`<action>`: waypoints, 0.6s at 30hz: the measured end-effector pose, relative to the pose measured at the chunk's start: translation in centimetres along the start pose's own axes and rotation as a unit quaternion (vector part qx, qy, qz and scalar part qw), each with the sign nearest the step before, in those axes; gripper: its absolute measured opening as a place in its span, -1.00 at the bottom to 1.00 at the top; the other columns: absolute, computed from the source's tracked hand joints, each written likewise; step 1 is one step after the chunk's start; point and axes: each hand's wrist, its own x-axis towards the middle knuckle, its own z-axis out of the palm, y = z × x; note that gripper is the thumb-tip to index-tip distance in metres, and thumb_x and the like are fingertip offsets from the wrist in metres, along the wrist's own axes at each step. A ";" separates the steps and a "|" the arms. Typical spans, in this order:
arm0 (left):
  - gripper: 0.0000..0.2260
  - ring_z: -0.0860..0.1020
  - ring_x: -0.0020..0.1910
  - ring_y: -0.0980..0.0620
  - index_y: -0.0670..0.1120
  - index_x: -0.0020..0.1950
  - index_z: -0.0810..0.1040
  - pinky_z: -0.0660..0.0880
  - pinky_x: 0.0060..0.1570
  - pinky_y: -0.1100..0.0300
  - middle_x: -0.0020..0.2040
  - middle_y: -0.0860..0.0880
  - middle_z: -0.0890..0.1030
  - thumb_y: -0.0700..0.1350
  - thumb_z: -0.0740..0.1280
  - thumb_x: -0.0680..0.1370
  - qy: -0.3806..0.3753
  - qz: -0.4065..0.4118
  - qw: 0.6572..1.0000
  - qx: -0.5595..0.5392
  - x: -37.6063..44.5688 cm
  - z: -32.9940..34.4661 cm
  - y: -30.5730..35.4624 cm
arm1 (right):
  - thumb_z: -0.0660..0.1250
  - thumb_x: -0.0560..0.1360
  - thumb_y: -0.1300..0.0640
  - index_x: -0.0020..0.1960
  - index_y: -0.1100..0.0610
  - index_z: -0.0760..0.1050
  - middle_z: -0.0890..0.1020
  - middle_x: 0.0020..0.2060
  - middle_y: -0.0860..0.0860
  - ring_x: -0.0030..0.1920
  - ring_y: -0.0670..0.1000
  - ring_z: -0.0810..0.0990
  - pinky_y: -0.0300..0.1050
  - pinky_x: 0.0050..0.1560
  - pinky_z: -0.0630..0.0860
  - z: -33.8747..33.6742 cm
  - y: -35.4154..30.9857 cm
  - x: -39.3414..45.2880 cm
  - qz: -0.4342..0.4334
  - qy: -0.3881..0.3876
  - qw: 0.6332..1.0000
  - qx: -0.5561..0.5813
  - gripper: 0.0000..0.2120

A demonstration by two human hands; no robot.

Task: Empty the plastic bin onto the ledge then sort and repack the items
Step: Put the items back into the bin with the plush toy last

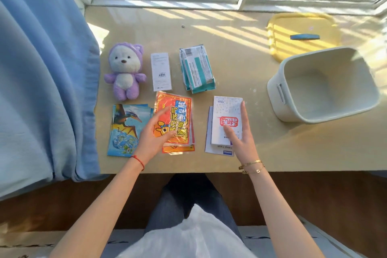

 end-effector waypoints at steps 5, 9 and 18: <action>-0.39 0.57 0.18 0.13 0.16 0.43 0.38 0.57 -0.05 0.32 0.27 0.05 0.53 -0.27 0.45 0.48 -0.026 0.045 0.998 -0.030 -3.3 -0.1 5.3 | 0.29 0.57 0.18 0.54 -0.07 0.09 0.33 0.32 -0.28 0.14 -0.28 0.56 -0.31 -0.14 0.57 -2.1 -4.0 -4.1 -0.049 0.039 0.998 0.006 -0.36; -0.41 0.59 0.16 0.11 0.15 0.42 0.39 0.61 -0.07 0.24 0.25 0.04 0.56 -0.29 0.43 0.49 -0.060 0.064 0.995 -0.056 -5.6 0.8 9.0 | 0.31 0.52 0.08 0.53 -0.16 0.10 0.34 0.38 -0.16 0.22 -0.11 0.56 -0.18 -0.08 0.62 -4.3 -6.2 -7.7 -0.066 0.067 0.995 0.022 -0.34; -0.41 0.60 0.17 0.04 0.16 0.40 0.43 0.63 -0.04 0.12 0.27 0.02 0.56 -0.27 0.46 0.46 -0.129 0.091 0.986 -0.052 -9.7 6.6 13.2 | 0.36 0.52 0.06 0.47 -0.22 0.17 0.43 0.29 -0.20 0.26 -0.02 0.53 -0.12 -0.01 0.62 -11.1 -5.0 -15.2 -0.082 0.133 0.984 0.080 -0.38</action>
